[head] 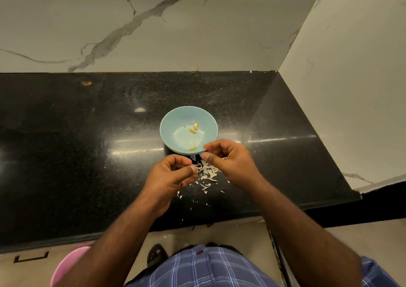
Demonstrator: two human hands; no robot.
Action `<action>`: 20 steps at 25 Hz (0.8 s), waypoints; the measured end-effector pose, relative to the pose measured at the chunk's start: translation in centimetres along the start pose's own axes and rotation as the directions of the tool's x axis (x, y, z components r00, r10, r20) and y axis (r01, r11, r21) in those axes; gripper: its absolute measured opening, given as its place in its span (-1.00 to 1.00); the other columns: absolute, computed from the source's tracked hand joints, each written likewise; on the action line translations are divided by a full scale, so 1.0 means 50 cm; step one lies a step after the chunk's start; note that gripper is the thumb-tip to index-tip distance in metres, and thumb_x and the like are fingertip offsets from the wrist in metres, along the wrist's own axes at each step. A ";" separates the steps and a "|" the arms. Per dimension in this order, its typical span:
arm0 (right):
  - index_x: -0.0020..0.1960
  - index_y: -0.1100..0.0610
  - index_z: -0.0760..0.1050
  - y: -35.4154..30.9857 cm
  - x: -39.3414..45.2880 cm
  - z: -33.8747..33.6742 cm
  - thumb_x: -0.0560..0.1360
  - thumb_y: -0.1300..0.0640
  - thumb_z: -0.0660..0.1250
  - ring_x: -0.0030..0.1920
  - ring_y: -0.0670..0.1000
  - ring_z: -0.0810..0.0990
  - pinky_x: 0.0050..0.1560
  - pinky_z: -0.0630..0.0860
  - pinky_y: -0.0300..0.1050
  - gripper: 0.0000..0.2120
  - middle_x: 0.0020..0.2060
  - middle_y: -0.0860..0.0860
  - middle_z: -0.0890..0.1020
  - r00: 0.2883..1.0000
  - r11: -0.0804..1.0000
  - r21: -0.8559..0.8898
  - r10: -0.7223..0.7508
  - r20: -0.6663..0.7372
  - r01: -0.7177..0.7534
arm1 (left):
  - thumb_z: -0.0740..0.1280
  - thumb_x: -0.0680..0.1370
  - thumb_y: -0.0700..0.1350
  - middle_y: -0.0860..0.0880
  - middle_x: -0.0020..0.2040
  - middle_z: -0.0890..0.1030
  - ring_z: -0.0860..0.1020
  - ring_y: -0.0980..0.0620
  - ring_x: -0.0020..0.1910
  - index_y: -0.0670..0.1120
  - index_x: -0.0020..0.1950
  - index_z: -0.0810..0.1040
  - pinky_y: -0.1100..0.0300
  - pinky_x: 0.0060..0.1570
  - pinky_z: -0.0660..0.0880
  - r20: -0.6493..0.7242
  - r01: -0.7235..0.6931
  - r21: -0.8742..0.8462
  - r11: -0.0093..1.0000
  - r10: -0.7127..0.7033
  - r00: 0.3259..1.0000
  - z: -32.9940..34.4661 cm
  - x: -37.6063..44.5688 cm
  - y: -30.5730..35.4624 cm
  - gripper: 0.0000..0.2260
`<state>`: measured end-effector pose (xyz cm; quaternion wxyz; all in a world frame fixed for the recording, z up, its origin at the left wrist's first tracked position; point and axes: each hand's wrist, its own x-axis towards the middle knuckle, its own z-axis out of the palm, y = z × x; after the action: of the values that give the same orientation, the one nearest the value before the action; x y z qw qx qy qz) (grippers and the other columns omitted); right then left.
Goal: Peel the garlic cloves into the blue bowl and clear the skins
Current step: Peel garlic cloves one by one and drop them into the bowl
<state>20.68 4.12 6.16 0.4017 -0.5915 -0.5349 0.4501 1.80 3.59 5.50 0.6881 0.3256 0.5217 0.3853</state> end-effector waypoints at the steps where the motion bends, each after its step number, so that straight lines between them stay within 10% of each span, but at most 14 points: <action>1: 0.10 0.08 0.66 0.000 -0.011 0.004 0.46 0.20 0.54 -0.05 -0.10 0.70 0.04 0.64 -0.16 -0.78 -0.07 0.00 0.73 0.998 1.000 0.001 -0.006 0.063 0.006 | 0.53 0.42 -0.29 -0.18 -0.14 0.66 0.69 -0.03 -0.17 -0.24 0.02 0.59 0.18 -0.16 0.63 0.015 -0.014 0.018 1.000 0.014 1.000 0.001 0.002 0.000 -0.77; 20: 0.17 0.12 0.60 0.006 -0.021 0.011 0.53 0.31 0.43 -0.16 0.16 0.73 -0.08 0.71 0.10 -0.76 -0.16 0.09 0.71 0.997 0.991 0.113 0.069 -0.023 -0.066 | 0.50 0.47 -0.33 -0.23 -0.11 0.71 0.68 -0.15 -0.08 -0.19 -0.04 0.69 0.01 0.03 0.65 0.058 -0.170 0.190 0.967 0.162 0.985 0.018 0.020 0.006 -0.89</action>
<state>20.19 3.07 5.84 0.4257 -0.5918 -0.4830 0.4849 2.76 4.57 5.51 0.6291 0.4418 0.5131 0.3819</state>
